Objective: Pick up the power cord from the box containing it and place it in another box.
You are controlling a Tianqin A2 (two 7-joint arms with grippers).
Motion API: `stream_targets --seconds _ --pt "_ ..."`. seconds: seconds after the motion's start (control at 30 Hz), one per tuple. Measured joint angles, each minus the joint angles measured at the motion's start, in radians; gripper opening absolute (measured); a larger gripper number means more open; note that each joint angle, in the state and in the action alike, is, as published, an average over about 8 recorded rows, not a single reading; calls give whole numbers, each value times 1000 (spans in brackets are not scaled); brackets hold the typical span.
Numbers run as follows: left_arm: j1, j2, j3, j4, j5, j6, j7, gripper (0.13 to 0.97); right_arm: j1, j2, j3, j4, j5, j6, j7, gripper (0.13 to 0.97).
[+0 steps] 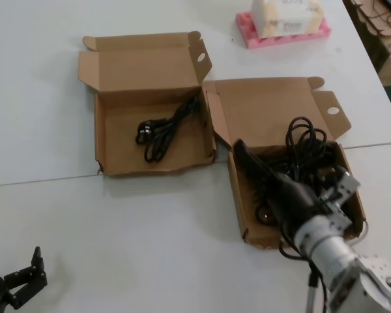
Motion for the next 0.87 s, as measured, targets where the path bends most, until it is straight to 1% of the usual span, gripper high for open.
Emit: stream_targets --seconds 0.1,0.37,0.77,0.87 --pt "0 0 0 0 0 0 0 882 -48 11 19 44 -31 4 0 966" --pt "0 0 0 0 0 0 0 954 -177 39 71 161 -113 15 0 966" --pt "0 0 0 0 0 0 0 966 -369 81 148 337 -235 32 0 966" --pt "0 0 0 0 0 0 0 966 -393 86 158 359 -251 34 0 966"
